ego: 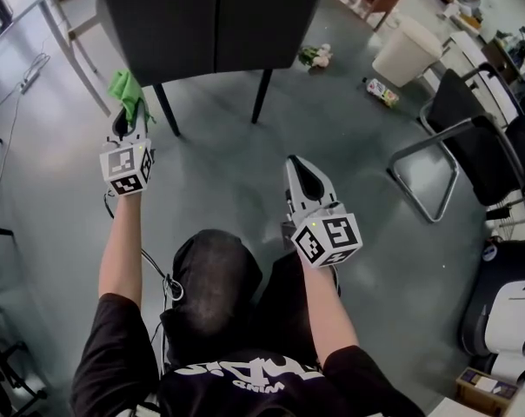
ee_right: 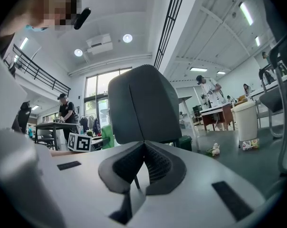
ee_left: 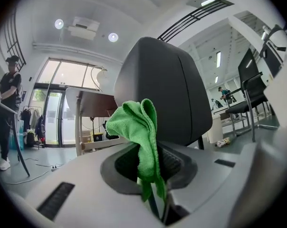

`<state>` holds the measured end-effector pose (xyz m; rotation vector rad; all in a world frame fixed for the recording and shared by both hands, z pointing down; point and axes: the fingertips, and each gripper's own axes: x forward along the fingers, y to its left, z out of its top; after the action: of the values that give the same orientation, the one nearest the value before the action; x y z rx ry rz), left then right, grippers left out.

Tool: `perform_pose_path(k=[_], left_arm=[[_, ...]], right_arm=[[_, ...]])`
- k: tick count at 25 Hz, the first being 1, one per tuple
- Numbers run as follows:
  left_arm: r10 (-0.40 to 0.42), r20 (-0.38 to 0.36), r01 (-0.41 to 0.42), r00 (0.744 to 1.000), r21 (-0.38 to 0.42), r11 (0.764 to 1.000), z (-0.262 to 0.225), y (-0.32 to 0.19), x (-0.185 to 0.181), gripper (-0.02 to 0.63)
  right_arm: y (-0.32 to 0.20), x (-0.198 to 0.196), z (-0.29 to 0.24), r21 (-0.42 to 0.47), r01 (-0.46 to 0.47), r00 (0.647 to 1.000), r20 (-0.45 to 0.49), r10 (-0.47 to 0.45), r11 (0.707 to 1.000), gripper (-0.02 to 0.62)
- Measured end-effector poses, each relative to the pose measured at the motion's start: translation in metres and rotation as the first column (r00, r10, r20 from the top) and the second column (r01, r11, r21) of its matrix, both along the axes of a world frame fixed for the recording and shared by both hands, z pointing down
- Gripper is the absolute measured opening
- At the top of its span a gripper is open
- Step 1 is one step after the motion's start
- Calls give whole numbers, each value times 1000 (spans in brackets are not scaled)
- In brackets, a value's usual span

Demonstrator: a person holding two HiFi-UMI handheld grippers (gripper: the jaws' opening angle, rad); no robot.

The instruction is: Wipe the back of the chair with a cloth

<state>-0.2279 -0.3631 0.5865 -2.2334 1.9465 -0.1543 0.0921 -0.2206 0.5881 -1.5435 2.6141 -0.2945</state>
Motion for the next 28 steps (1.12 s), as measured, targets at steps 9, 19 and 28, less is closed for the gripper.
perform_pose_path(k=[9,19,28], left_arm=[[64,1,-64,998,-7,998,17,-36,33,66],[273,-10,-273,962,-11,962,18,-68,160,66],[249,-110,-249,962,17,968,16,-79,192,64]], right_arm=[[-4,0,6,-12,-14,1000,-12,14,1000,-3],[-7,6,12,-25,-33,999,-25,32,999,-3],[-9,17,22,-43,-64,998,-16,64,997,-3]])
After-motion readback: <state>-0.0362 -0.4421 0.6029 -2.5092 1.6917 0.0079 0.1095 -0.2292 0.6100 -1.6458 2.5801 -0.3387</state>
